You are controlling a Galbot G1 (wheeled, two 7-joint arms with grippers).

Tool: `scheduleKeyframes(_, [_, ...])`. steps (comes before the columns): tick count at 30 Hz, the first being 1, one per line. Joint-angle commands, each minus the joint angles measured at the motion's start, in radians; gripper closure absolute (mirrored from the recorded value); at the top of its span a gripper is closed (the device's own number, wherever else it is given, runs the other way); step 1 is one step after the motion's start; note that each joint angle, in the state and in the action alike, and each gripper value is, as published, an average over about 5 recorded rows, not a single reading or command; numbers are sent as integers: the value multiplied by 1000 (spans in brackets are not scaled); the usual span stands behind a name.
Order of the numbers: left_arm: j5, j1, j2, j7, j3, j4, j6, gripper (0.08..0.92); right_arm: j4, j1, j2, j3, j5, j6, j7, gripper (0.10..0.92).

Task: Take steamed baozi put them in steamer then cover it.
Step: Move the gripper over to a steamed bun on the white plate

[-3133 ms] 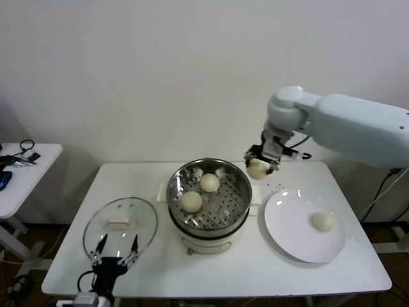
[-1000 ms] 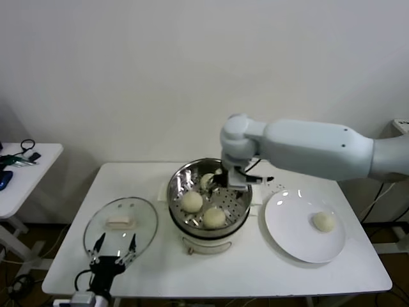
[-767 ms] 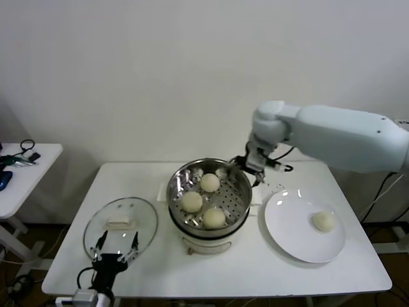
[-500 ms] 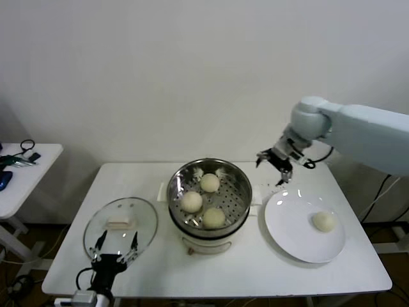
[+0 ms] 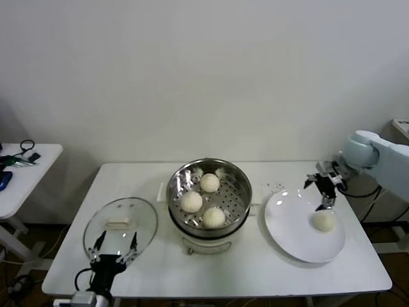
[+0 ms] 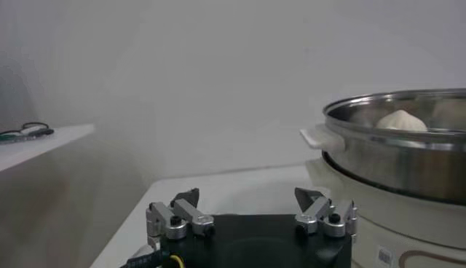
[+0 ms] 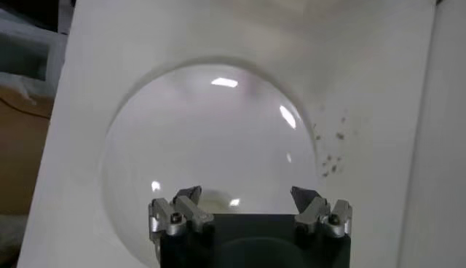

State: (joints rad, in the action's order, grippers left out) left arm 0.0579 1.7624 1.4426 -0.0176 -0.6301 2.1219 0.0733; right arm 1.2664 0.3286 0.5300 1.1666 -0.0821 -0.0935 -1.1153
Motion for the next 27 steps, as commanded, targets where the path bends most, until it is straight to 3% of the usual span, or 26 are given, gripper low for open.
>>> scheduleKeyframes(1, [-11,7,9,-1,1,2,0,177,-120,-320,-61,-252,131,-17,-10,203])
scheduleKeyframes(9, [-28,8,14,-4,3,1,5,177,-218,-389,10,-358,208,21,-6,203])
scheduleKeyframes(27, [-48,15,29,-7,7,-5,5,177,-336,-382,163,-362,233,37,-6,203])
